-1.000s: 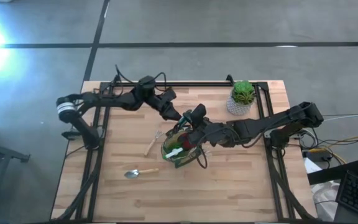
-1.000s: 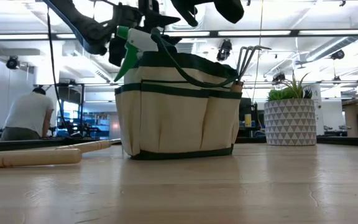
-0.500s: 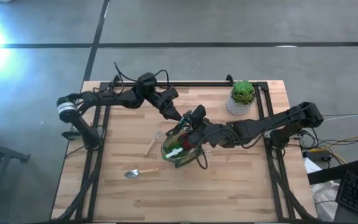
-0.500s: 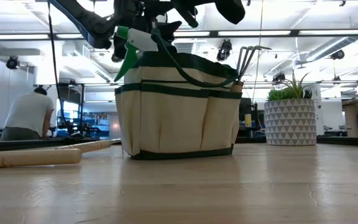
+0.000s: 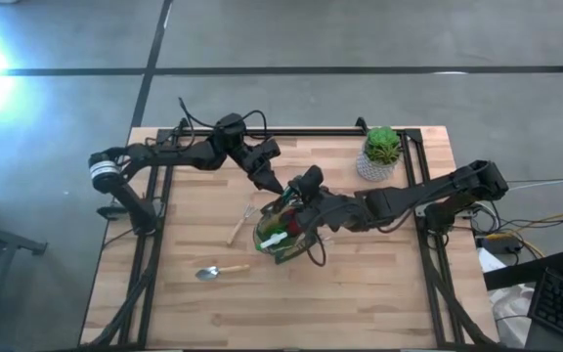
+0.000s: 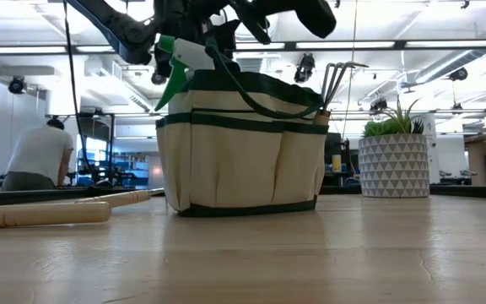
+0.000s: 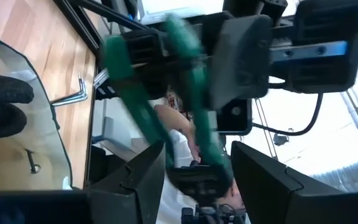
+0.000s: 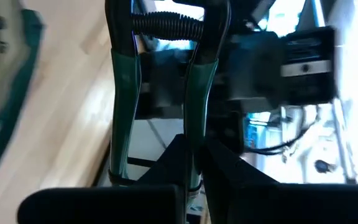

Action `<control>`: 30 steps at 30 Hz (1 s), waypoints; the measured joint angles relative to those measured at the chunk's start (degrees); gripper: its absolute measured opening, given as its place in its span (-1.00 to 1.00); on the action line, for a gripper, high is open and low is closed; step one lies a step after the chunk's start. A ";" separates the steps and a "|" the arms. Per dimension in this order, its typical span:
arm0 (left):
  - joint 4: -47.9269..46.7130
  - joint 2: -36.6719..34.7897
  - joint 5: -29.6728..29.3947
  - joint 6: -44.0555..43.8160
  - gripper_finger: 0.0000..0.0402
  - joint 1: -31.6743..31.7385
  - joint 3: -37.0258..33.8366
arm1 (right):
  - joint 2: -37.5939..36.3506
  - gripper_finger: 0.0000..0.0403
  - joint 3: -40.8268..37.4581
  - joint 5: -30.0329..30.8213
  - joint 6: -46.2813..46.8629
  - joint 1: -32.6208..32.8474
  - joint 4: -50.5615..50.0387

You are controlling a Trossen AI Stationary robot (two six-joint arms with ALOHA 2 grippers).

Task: Pick & Place Garden tools in Gardening bag
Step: Put the green shears into the green gardening bag

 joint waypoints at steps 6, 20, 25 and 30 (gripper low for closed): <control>0.04 -0.02 -0.04 0.00 -0.07 0.00 0.84 | 0.07 -0.93 -0.22 -1.03 2.96 0.02 -2.21; -0.18 -0.07 -0.49 -1.83 -0.07 -4.30 1.17 | 0.52 -0.93 -0.31 -2.76 -0.05 -0.37 0.08; -0.29 -0.04 -1.81 -2.50 -0.07 -5.52 1.78 | 0.52 -0.93 -0.33 -2.69 0.00 -0.37 0.26; -1.02 0.00 -5.53 -2.64 -0.09 -6.13 2.31 | 0.52 -0.93 -0.33 -2.17 -0.03 -0.42 0.35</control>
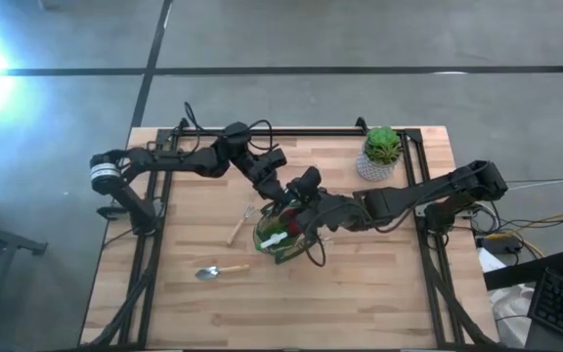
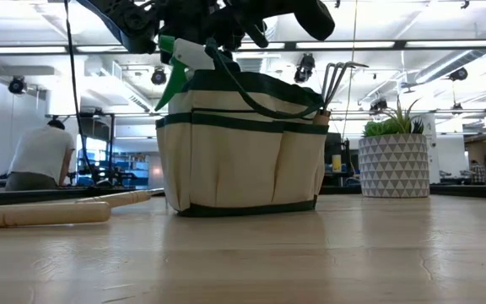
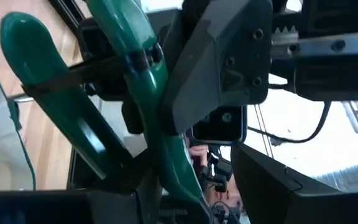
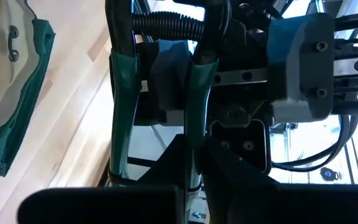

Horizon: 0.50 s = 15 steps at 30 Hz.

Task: Pick & Place Garden tools in Gardening bag
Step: Put the green shears into the green gardening bag

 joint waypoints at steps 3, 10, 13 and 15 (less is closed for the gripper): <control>-0.46 0.02 -1.27 0.21 -0.15 -0.20 0.00 | 0.00 -0.93 0.00 0.13 -0.17 0.00 -0.12; -0.96 0.06 -1.68 0.85 -0.52 -0.21 0.00 | 0.00 -0.93 0.02 0.26 0.03 0.00 0.10; -1.69 0.13 -1.71 0.85 -0.70 -0.19 -0.04 | -0.02 -0.93 0.04 0.38 -1.04 0.00 -0.06; -2.74 0.15 -1.67 1.36 -0.75 -0.21 -0.07 | -0.02 -0.93 0.04 0.51 -1.48 0.04 -0.30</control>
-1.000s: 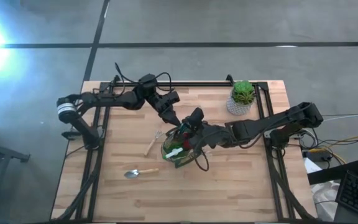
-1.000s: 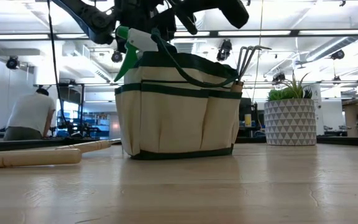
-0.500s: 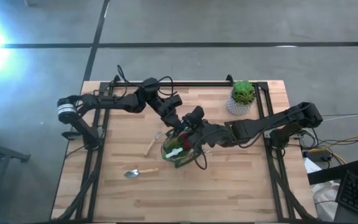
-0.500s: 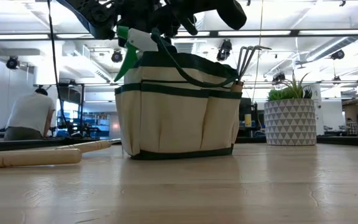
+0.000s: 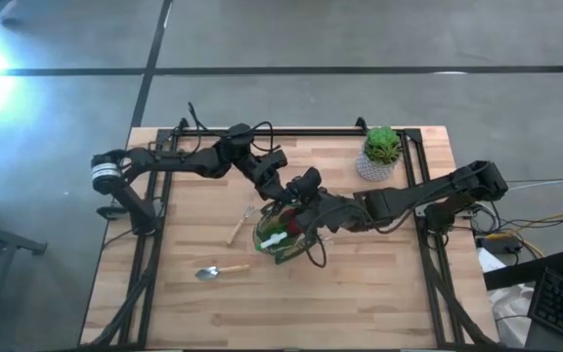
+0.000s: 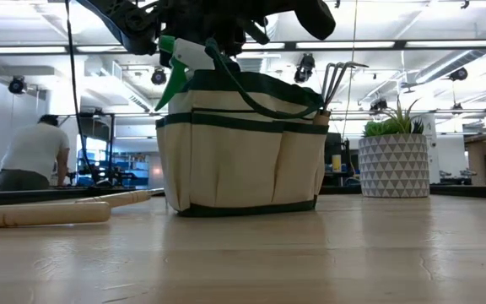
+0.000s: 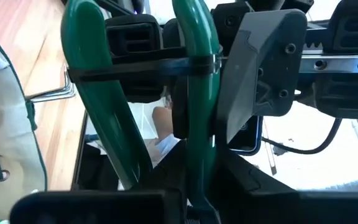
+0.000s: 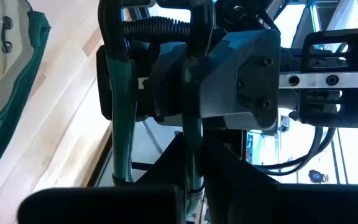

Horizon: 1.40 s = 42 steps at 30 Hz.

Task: Pick & Place Garden tools in Gardening bag
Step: Put the green shears into the green gardening bag

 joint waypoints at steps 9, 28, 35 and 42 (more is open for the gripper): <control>-0.49 0.00 -0.41 2.63 -0.75 -0.04 0.00 | 0.02 -0.91 0.00 1.76 -0.69 0.04 0.06; 0.24 -0.22 0.55 6.58 -0.82 -0.11 0.13 | -0.96 -0.24 -0.09 20.28 -1.45 7.18 -0.55; -0.13 -1.12 -1.74 16.62 -0.82 -0.11 0.13 | -4.99 -0.27 -0.09 23.70 10.89 9.23 -1.94; -0.22 -5.12 -8.16 34.07 -0.82 -0.68 0.11 | -10.39 -0.29 -0.09 23.01 38.99 8.90 -17.28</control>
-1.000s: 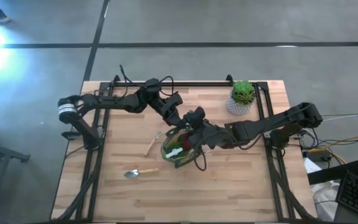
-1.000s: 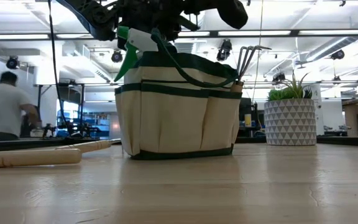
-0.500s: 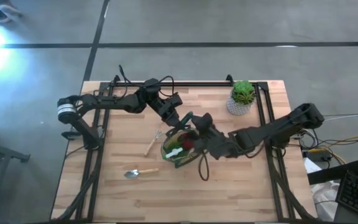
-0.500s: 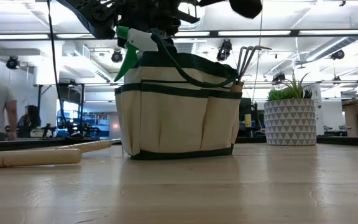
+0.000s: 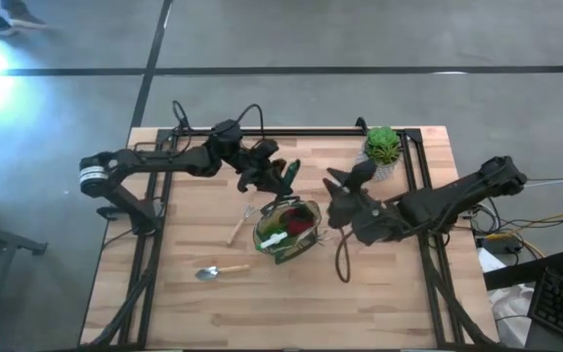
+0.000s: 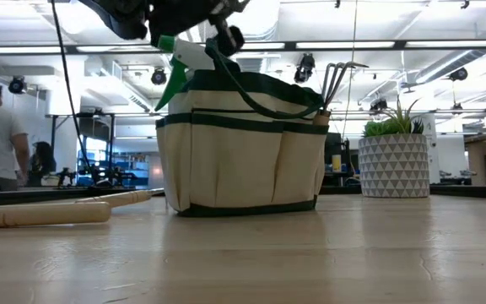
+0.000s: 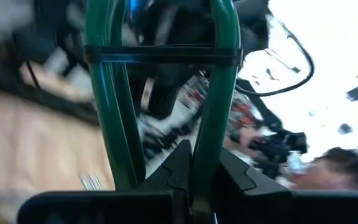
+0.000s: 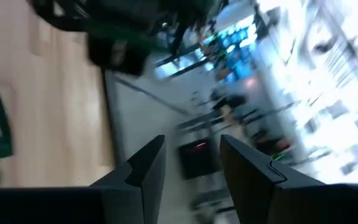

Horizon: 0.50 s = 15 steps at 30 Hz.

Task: Pick & Place Garden tools in Gardening bag
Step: Put the green shears into the green gardening bag

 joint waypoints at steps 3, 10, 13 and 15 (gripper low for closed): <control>0.07 -1.86 -5.44 8.71 -0.82 -1.27 -0.06 | -2.43 -0.28 0.00 -3.58 16.06 -0.18 -9.90; -2.53 -3.29 -20.51 25.43 -0.82 -6.98 -0.85 | -6.76 -0.31 -3.13 -10.19 38.42 -0.28 -22.22; -5.02 -3.29 -30.07 32.37 -0.82 -10.08 -0.90 | -8.38 -0.32 -6.23 -12.39 41.26 -0.27 -22.02; -7.05 -3.29 -38.00 36.71 -0.82 -12.25 -0.97 | -9.56 -0.33 -8.75 -12.69 42.97 -0.27 -21.49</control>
